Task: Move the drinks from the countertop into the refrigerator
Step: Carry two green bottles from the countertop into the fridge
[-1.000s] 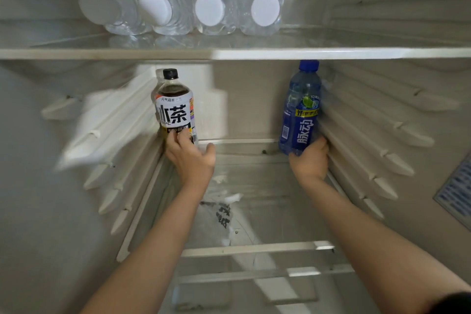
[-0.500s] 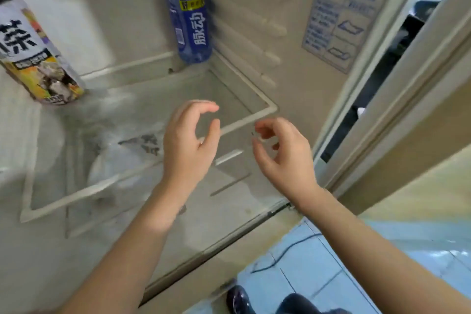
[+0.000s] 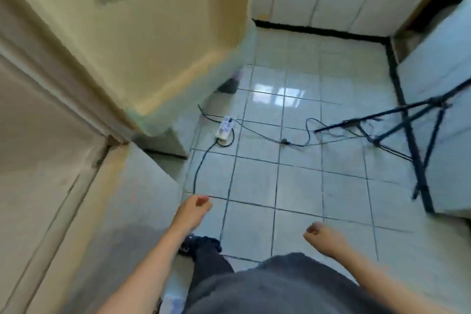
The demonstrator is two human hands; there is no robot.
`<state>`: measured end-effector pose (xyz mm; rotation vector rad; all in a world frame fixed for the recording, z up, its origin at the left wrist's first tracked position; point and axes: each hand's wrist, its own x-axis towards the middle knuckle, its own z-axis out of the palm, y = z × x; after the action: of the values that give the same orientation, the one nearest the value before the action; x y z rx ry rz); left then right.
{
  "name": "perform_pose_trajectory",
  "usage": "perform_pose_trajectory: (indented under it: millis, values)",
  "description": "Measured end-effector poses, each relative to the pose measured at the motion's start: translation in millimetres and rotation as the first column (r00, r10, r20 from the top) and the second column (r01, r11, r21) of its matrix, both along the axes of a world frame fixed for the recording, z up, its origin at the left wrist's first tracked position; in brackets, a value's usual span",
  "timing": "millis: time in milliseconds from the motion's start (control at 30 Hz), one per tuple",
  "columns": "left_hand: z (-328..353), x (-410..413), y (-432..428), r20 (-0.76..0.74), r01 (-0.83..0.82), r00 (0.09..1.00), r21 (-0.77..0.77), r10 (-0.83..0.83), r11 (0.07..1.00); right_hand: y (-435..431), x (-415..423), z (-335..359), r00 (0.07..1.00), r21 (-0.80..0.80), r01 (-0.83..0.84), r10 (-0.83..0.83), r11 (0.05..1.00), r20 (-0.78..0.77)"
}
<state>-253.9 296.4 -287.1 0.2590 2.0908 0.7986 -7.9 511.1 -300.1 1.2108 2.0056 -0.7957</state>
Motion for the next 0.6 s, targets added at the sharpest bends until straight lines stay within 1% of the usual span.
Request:
perform_pose_trajectory:
  millis: [33,100,167,233,300,367,433,500,600]
  values:
    - [-7.4,23.0,13.8,0.042,0.073,0.997,-0.047,-0.071,0.996,5.5,44.4,-7.2,0.993,-0.02,0.11,-0.109,0.994,0.036]
    - [-24.4,66.8,35.7,0.121,0.169,0.981,-0.13,-0.153,0.977,9.4,122.9,-17.1,0.943,-0.03,0.331,-0.329,0.943,0.06]
    - [-35.9,108.7,53.3,0.147,0.277,0.957,-0.198,-0.251,0.94,7.6,187.9,-21.5,0.836,-0.059,0.549,-0.545,0.834,0.069]
    - [-36.9,147.1,68.8,0.18,0.406,0.911,-0.224,-0.372,0.886,1.7,237.1,-22.0,0.727,-0.073,0.686,-0.678,0.724,0.11]
    - [-36.1,177.5,89.0,0.214,0.494,0.866,-0.235,-0.451,0.837,-7.2,272.2,-25.9,0.643,-0.084,0.765,-0.754,0.638,0.134]
    - [-34.3,199.4,115.4,0.215,0.534,0.843,-0.223,-0.493,0.816,-16.5,295.4,-31.3,0.607,-0.091,0.795,-0.783,0.6,0.137]
    - [-30.8,216.4,144.8,0.223,0.579,0.813,-0.218,-0.538,0.786,-22.4,309.4,-36.1,0.546,-0.104,0.837,-0.831,0.537,0.106]
    - [-29.8,230.9,176.4,0.234,0.672,0.741,-0.236,-0.63,0.702,-24.6,318.6,-40.4,0.48,-0.135,0.874,-0.874,0.467,0.081]
    - [-40.2,256.3,233.7,0.254,0.727,0.684,-0.313,-0.683,0.611,-12.2,337.7,-46.4,0.401,-0.233,0.902,-0.906,0.365,0.137]
